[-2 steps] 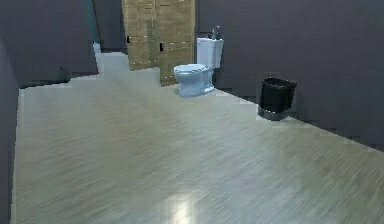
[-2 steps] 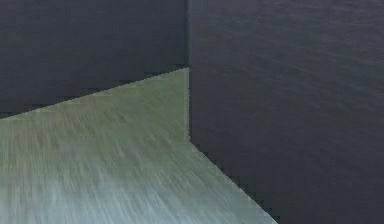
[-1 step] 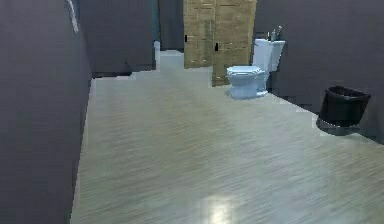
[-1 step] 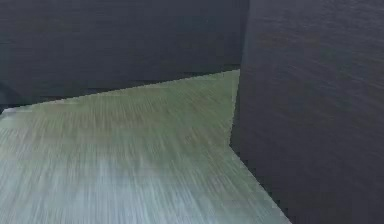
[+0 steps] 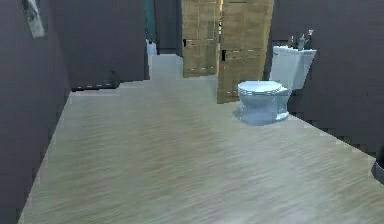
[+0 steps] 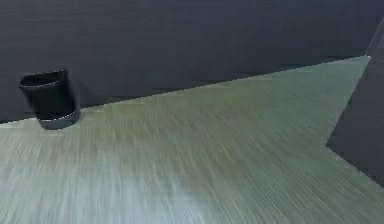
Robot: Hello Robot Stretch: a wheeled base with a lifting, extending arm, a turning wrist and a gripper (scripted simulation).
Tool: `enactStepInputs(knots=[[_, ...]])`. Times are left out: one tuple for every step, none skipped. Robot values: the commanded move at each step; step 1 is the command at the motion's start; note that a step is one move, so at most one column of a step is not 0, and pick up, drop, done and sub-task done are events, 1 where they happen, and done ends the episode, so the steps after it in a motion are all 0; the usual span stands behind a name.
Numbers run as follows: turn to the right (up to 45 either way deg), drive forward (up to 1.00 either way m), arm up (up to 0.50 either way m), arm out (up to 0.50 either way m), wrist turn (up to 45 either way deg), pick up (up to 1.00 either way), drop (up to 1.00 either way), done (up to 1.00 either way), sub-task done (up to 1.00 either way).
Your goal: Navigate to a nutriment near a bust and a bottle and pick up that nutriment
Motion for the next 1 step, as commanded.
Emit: enactStepInputs(knots=[[-3.0, 0.00, 0.00, 0.00, 0.0, 0.00, 0.00, 0.00, 0.00]])
